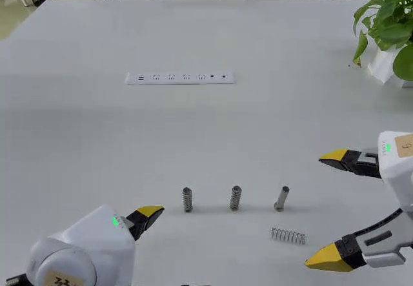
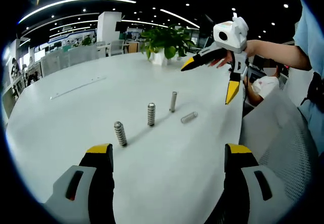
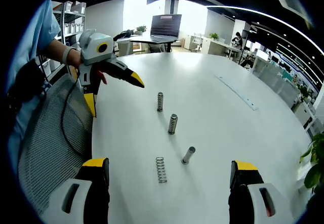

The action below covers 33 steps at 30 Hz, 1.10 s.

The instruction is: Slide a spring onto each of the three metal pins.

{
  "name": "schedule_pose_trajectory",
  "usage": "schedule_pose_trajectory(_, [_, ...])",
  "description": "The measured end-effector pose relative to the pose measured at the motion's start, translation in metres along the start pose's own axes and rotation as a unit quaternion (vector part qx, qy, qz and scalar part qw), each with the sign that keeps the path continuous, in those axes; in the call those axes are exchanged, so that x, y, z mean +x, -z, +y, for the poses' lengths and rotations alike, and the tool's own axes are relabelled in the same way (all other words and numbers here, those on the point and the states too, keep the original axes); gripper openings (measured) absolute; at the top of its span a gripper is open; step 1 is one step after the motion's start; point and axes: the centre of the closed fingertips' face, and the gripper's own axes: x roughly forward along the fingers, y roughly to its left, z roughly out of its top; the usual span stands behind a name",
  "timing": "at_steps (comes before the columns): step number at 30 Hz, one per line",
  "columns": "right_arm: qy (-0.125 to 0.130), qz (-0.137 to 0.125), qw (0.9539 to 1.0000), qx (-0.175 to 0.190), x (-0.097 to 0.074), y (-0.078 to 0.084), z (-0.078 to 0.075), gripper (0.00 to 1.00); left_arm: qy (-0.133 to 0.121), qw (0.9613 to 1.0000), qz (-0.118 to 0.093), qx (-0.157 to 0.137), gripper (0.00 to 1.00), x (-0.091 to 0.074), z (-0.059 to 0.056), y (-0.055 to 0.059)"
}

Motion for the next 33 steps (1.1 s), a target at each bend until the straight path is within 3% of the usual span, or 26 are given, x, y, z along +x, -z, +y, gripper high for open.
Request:
schedule_pose_trajectory(10, [0.033, -0.025, 0.9979, 0.050, -0.016, 0.013, 0.008, 0.99, 0.021, 0.9995, 0.016, 0.015, 0.89, 0.005, -0.010, 0.005])
schedule_pose_trajectory(16, [0.044, -0.030, 0.9960, 0.072, -0.020, 0.024, 0.010, 0.99, 0.039, 0.9986, 0.019, 0.030, 0.88, 0.013, -0.018, 0.001])
schedule_pose_trajectory(33, [0.060, -0.037, 0.9920, 0.105, -0.029, 0.035, 0.021, 0.99, 0.089, 0.9930, 0.025, 0.073, 0.85, 0.042, -0.040, -0.012])
